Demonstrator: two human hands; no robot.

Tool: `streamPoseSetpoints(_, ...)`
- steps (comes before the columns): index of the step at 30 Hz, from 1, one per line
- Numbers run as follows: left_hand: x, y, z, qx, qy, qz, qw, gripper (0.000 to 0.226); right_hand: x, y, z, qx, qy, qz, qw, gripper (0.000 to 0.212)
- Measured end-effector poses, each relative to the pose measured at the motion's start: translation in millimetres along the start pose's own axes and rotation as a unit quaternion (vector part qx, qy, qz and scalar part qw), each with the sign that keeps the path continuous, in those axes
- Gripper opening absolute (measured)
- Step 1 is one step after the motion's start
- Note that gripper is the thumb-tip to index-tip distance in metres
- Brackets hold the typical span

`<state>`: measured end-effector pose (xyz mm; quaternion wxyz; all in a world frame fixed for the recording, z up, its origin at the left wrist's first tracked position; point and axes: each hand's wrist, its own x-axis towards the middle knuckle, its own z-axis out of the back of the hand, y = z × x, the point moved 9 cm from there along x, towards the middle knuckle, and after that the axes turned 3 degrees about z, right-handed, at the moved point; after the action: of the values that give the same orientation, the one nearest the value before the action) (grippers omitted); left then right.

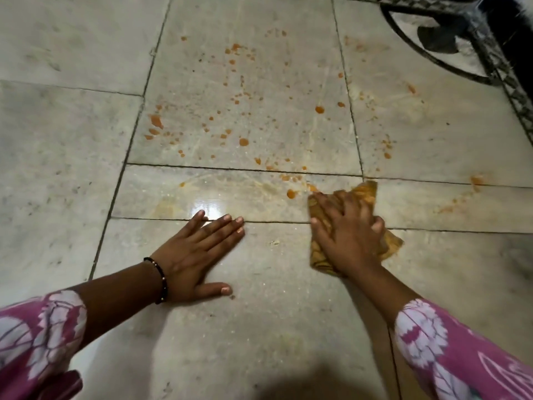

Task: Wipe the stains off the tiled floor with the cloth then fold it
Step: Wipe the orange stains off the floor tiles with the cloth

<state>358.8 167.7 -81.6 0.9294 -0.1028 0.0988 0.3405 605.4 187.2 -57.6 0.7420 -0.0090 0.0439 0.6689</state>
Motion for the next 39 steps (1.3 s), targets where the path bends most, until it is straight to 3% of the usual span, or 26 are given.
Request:
streamPoseSetpoints(4, -3, 2, -1, -0.026, -0.031, 0.001, 0.999, 0.091, -39, 11, -3, 0.002, -0.025, -0.075, 0.997, 0.056)
streamPoseSetpoints(8, -4, 2, -3, -0.038, -0.034, 0.0, 0.999, 0.091, -33, 90, -7, 0.003, -0.019, 0.049, 0.999, 0.051)
streamPoseSetpoints(11, -4, 3, -2, -0.04, -0.045, -0.004, 0.998, 0.091, 20, 93, -3, 0.019, 0.004, 0.09, 0.996, 0.049)
streamPoseSetpoints(13, -4, 1, -1, -0.042, -0.047, -0.008, 0.998, 0.09, 43, 51, -3, 0.023, 0.018, 0.032, 0.999, 0.048)
streamPoseSetpoints(16, -3, 1, -1, -0.049, -0.049, -0.007, 0.998, 0.09, 28, -14, 8, 0.015, -0.022, -0.076, 0.997, 0.051)
streamPoseSetpoints(19, -3, 2, -1, -0.047, -0.054, -0.006, 0.997, 0.09, -20, -9, 1, -0.013, -0.029, -0.111, 0.993, 0.054)
streamPoseSetpoints(23, -3, 1, -1, -0.045, -0.05, -0.006, 0.998, 0.09, -40, 85, -7, 0.001, -0.01, 0.041, 0.999, 0.051)
streamPoseSetpoints(26, -3, 1, 0, -0.045, -0.051, -0.007, 0.998, 0.091, 10, 107, -1, 0.016, -0.006, 0.119, 0.993, 0.048)
streamPoseSetpoints(28, -3, 0, 1, -0.046, -0.049, -0.007, 0.998, 0.091, 47, 70, -2, 0.034, 0.024, 0.061, 0.997, 0.047)
streamPoseSetpoints(30, -3, 0, 2, -0.049, -0.05, -0.007, 0.998, 0.09, 57, 14, 5, 0.039, -0.002, -0.027, 0.999, 0.047)
streamPoseSetpoints(32, -2, 0, 3, -0.049, -0.051, -0.008, 0.997, 0.09, 37, -27, 10, 0.019, -0.027, -0.097, 0.995, 0.048)
streamPoseSetpoints(34, -2, 0, 2, -0.047, -0.051, -0.007, 0.998, 0.09, 2, -27, 3, 0.002, -0.024, -0.115, 0.993, 0.053)
streamPoseSetpoints(36, -1, 0, 3, -0.046, -0.05, -0.007, 0.998, 0.091, -26, 12, -2, -0.004, -0.006, -0.073, 0.997, 0.053)
streamPoseSetpoints(39, -2, 0, 1, -0.039, -0.044, -0.007, 0.998, 0.091, -34, 85, -6, -0.001, 0.004, 0.058, 0.998, 0.052)
